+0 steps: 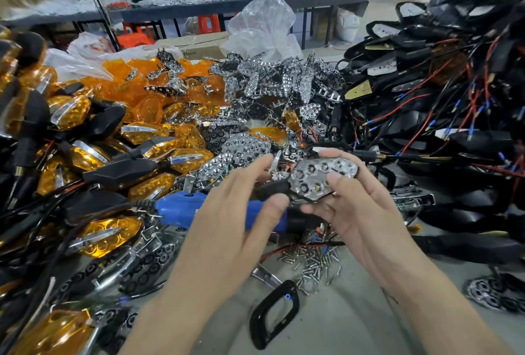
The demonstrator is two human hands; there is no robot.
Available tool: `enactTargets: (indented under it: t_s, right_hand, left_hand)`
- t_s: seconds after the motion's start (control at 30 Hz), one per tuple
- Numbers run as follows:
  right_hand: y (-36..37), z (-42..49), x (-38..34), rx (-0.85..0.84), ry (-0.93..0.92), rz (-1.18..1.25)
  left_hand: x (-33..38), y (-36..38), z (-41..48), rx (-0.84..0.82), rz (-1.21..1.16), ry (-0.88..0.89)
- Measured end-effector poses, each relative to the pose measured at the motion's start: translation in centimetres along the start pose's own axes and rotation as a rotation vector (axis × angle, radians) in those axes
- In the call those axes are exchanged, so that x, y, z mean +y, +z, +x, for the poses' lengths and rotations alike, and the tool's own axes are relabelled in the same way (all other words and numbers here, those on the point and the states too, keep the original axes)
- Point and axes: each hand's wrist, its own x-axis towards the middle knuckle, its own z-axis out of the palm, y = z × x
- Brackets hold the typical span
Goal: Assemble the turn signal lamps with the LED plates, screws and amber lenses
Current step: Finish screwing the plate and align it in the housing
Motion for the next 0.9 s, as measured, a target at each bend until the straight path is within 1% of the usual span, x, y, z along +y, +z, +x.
enactTargets:
  t_s: [0.1, 0.17, 0.23, 0.33, 0.47, 0.6, 0.9]
  right_hand:
    - [-0.3, 0.4, -0.4, 0.105, -0.029, 0.071]
    - [-0.6, 0.6, -0.6, 0.138, -0.043, 0.115]
    - [-0.9, 0.6, -0.9, 0.142, -0.044, 0.146]
    - [-1.2, 0.5, -1.1, 0.136, -0.015, 0.158]
    - [-0.9, 0.4, -0.7, 0.123, -0.033, 0.093]
    - [-0.7, 0.3, -0.4, 0.162, -0.041, 0.047]
    - [-0.6, 0.3, -0.8, 0.141, -0.030, 0.070]
  left_hand:
    - [-0.9, -0.9, -0.1, 0.026, -0.017, -0.023]
    - [-1.0, -0.9, -0.1, 0.002, -0.027, -0.025]
    - [-0.9, -0.4, -0.2, -0.013, -0.052, -0.032]
    - [-0.9, 0.1, -0.1, 0.018, -0.052, -0.028]
    - [-1.2, 0.1, -0.1, 0.037, -0.077, -0.052]
    - [-1.3, 0.4, -0.2, 0.038, -0.064, -0.066]
    - [-1.2, 0.5, 0.0, 0.026, -0.052, -0.054]
